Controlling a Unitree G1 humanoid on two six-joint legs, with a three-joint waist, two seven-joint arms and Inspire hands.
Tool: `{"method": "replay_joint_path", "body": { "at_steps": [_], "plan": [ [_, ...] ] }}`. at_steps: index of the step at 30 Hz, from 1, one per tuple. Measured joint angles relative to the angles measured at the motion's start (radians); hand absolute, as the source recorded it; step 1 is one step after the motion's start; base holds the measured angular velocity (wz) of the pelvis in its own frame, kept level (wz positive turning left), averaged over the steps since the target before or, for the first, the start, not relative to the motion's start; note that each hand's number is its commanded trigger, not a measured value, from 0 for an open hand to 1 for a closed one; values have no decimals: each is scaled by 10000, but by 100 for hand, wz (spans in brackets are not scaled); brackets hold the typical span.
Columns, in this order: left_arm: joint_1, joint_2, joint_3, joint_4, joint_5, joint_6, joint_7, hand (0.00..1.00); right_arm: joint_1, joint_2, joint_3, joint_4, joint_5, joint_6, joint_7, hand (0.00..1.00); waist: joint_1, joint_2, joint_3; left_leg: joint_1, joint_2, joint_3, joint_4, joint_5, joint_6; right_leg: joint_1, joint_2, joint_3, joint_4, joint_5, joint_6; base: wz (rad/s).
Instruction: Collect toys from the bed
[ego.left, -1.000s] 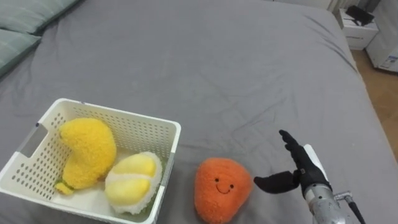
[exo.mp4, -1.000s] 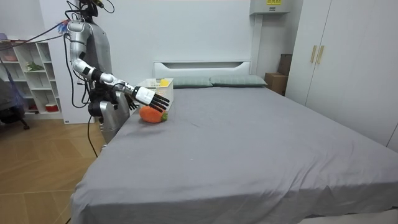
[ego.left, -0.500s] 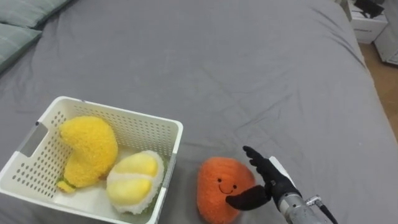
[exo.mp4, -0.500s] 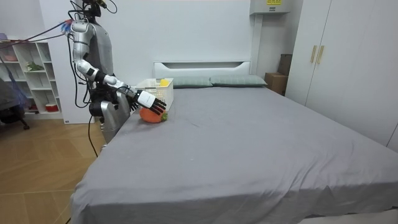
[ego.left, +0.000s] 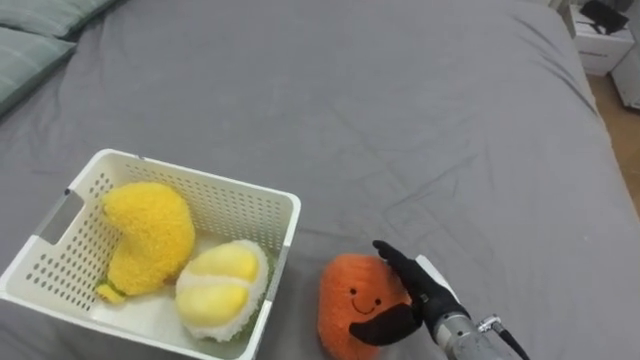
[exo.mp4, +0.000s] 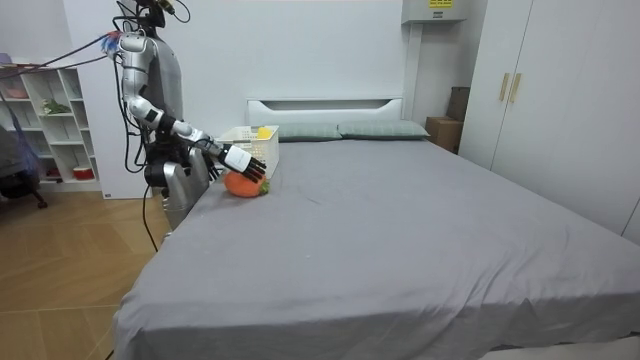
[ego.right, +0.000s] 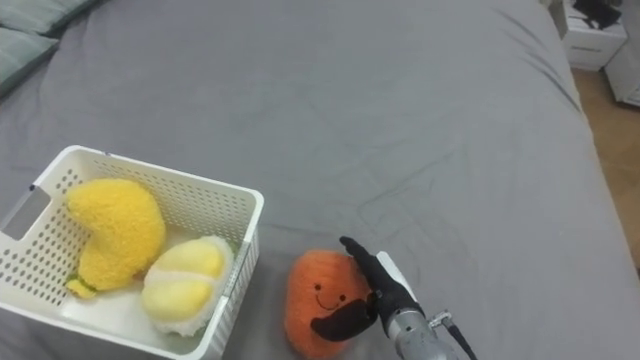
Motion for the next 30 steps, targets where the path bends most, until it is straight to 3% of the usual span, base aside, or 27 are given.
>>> {"method": "replay_joint_path", "body": {
  "at_steps": [7,13,14,15,16,17,23,27,30],
  "plan": [
    [116,-8,6,-151,40,4,1,0,-362,-9,-26,689,-533,21,-407,0,1,-45,48,-246,-50,-336,144,-1,0,-19,-21,-317,-17,-3,4,15],
    [285,-14,1,-131,98,4,70,0,-836,-8,-199,2287,-666,4,-1331,0,-3,-1,73,-312,-154,-728,309,9,11,124,-121,-769,-20,-15,25,19],
    [345,-14,2,-131,100,1,125,0,-871,-5,-214,2395,-692,1,-1394,17,29,0,73,-312,-162,-744,316,10,13,139,-151,-787,-20,-20,33,8],
    [417,-14,3,-131,106,0,170,0,-969,-3,-214,2514,-694,-13,-1401,73,36,1,74,-313,-169,-750,323,10,14,144,-156,-790,-18,-21,34,3],
    [452,-14,3,-131,110,1,181,0,-1026,-2,-215,2571,-694,-14,-1402,91,35,4,76,-313,-172,-751,327,11,15,148,-156,-792,-16,-21,34,0],
    [514,-14,-1,-131,111,1,188,0,-1150,-2,-214,2753,-694,-73,-1425,100,39,21,86,-311,-177,-758,347,12,17,169,-157,-813,-13,-21,33,0],
    [627,2,-89,-135,114,5,249,0,-1547,0,-201,3901,-678,-191,-1575,100,304,97,130,-300,-188,-838,508,12,17,279,-184,-886,-11,-21,34,3],
    [681,2,-116,-158,131,81,244,0,-1763,-22,-241,4224,-641,-189,-1781,100,326,74,105,-303,-202,-873,538,12,13,316,-183,-860,-40,-41,53,3],
    [704,5,-113,-187,158,193,216,0,-1765,-19,-262,4480,-642,-184,-1842,100,312,74,29,-280,-250,-975,560,14,16,430,-179,-871,-148,-75,96,9]
  ]
}}
